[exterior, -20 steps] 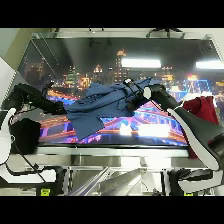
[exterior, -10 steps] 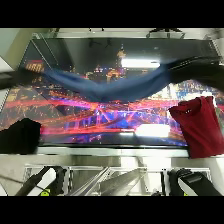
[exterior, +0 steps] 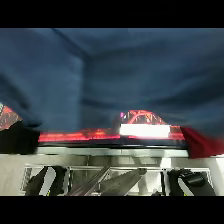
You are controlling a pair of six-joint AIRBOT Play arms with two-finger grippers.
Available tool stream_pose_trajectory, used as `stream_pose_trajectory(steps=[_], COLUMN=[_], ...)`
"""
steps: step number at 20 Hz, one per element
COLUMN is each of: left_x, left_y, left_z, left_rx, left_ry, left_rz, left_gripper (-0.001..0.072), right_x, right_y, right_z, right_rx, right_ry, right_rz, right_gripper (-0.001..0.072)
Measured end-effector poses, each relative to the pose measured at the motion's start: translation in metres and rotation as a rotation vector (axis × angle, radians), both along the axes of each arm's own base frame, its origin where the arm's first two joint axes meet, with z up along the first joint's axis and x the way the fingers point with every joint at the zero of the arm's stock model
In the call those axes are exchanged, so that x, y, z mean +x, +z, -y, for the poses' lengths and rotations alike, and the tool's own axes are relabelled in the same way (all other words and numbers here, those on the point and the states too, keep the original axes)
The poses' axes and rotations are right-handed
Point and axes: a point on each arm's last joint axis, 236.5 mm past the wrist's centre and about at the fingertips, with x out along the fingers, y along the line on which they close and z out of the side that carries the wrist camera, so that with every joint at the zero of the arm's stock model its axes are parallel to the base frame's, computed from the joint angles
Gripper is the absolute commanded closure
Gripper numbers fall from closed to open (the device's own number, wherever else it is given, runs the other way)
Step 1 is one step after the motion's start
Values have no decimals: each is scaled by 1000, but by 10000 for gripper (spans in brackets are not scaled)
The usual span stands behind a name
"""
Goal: Fold the shirts.
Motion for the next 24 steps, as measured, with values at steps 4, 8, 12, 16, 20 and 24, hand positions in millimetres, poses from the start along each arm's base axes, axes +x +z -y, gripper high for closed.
stream_pose_trajectory(steps=[4, 8, 12, 16, 20, 24], left_x=[81, 212, 313, 363, 370, 349], left_y=[-53, -187, -338, -448, -488, -458], left_z=[-18, -15, -5, -11, -28, -54], left_rx=[-53, -25, 46, 59, 55, 44], left_ry=[-105, -127, -129, -96, -59, -58], left_rz=[-173, -466, -713, -839, -890, -925], left_gripper=[697, 697, 695, 693, 8, 9], right_x=[110, 217, 302, 355, 371, 351], right_y=[-90, -220, -353, -438, -456, -418], right_z=[-26, -50, -63, -65, -60, -22], right_rx=[-70, -116, -124, -101, -84, -84], right_ry=[20, 29, 4, -39, -64, -100], right_rz=[-305, -613, -794, -818, -798, -830], right_gripper=[691, 691, 690, 591, 301, 332])
